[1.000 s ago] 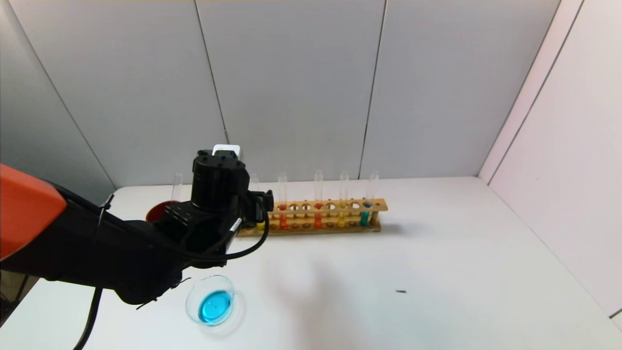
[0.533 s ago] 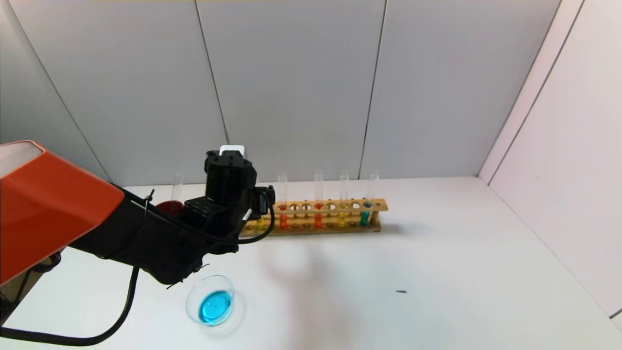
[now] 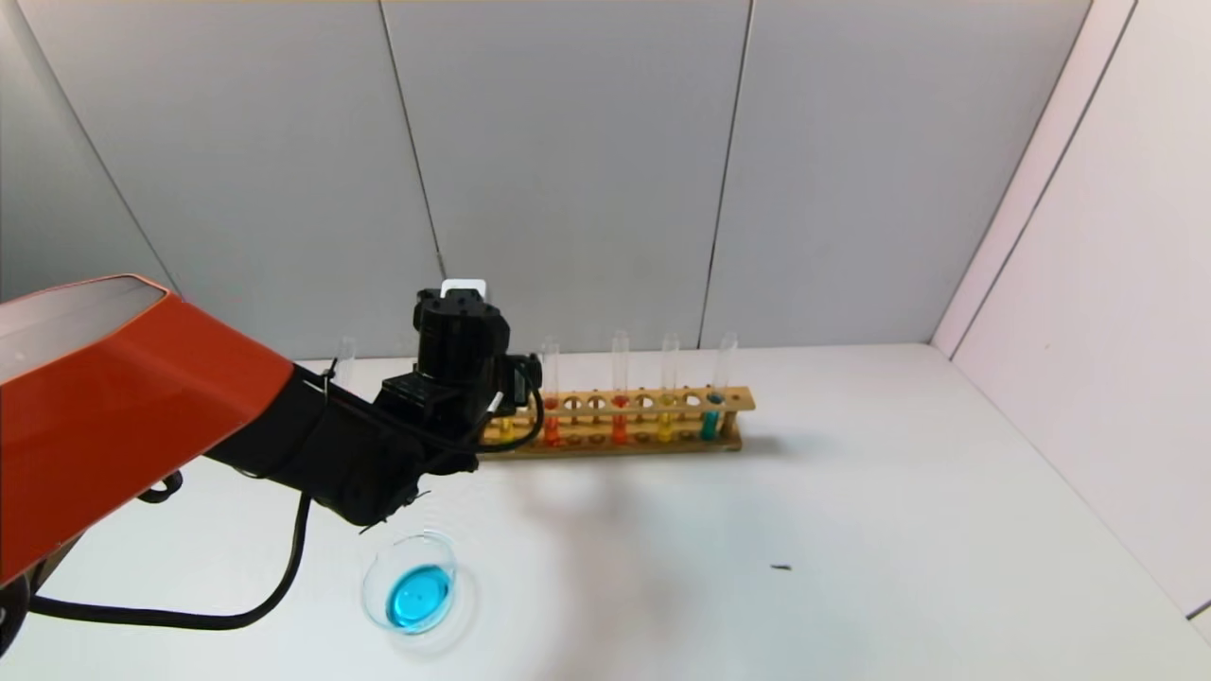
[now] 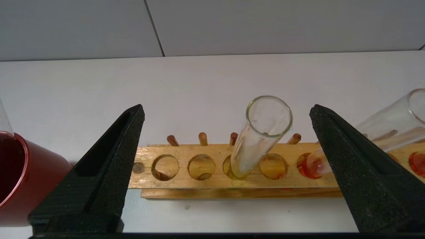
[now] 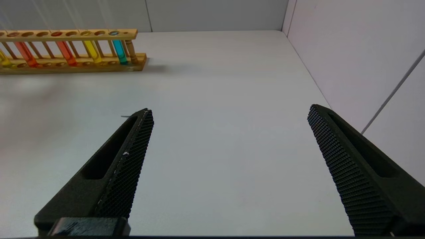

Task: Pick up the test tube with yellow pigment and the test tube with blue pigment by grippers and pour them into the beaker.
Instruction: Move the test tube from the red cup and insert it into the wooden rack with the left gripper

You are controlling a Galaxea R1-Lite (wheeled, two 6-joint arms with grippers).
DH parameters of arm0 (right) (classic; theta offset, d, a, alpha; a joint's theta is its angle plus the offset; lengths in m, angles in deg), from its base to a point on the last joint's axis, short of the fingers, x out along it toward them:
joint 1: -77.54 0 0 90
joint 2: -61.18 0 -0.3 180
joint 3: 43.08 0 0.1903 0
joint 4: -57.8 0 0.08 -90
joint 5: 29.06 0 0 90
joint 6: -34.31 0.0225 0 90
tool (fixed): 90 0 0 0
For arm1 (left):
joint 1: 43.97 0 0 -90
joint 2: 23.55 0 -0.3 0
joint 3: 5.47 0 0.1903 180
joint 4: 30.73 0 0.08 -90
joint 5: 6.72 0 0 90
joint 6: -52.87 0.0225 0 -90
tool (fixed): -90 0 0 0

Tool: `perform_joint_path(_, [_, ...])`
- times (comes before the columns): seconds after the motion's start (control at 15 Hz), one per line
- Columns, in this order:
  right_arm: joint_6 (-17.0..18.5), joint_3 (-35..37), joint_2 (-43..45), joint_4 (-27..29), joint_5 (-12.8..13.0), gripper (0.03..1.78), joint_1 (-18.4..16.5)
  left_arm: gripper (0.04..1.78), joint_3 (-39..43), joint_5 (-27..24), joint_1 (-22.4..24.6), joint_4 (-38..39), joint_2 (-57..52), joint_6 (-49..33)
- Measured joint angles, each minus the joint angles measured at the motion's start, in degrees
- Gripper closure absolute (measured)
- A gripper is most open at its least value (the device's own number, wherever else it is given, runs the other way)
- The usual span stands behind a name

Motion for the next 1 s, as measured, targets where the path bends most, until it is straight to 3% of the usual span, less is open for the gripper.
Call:
perform_joint_path(0.27, [0.0, 0.0, 0.0, 0.0, 0.0, 0.11, 0.0, 0.1, -1.1, 0.0, 0.1, 0.0, 1.0, 0.1])
perform_joint_path(0.4, [0.0, 0.0, 0.0, 0.0, 0.0, 0.11, 0.0, 0.24, -1.5, 0.1, 0.2, 0.0, 1.4, 0.3])
perform_joint_path(0.6, [0.0, 0.0, 0.0, 0.0, 0.0, 0.11, 0.0, 0.64, -1.5, 0.4, 0.1, 0.1, 1.6, 0.8])
perform_joint_path(0.87, [0.0, 0.0, 0.0, 0.0, 0.0, 0.11, 0.0, 1.35, -0.7, 0.5, 0.1, 0.1, 1.6, 0.9])
perform_joint_path(1.0, [0.0, 0.0, 0.0, 0.0, 0.0, 0.11, 0.0, 1.5, -0.7, 0.5, -0.1, 0.0, 1.4, 1.2])
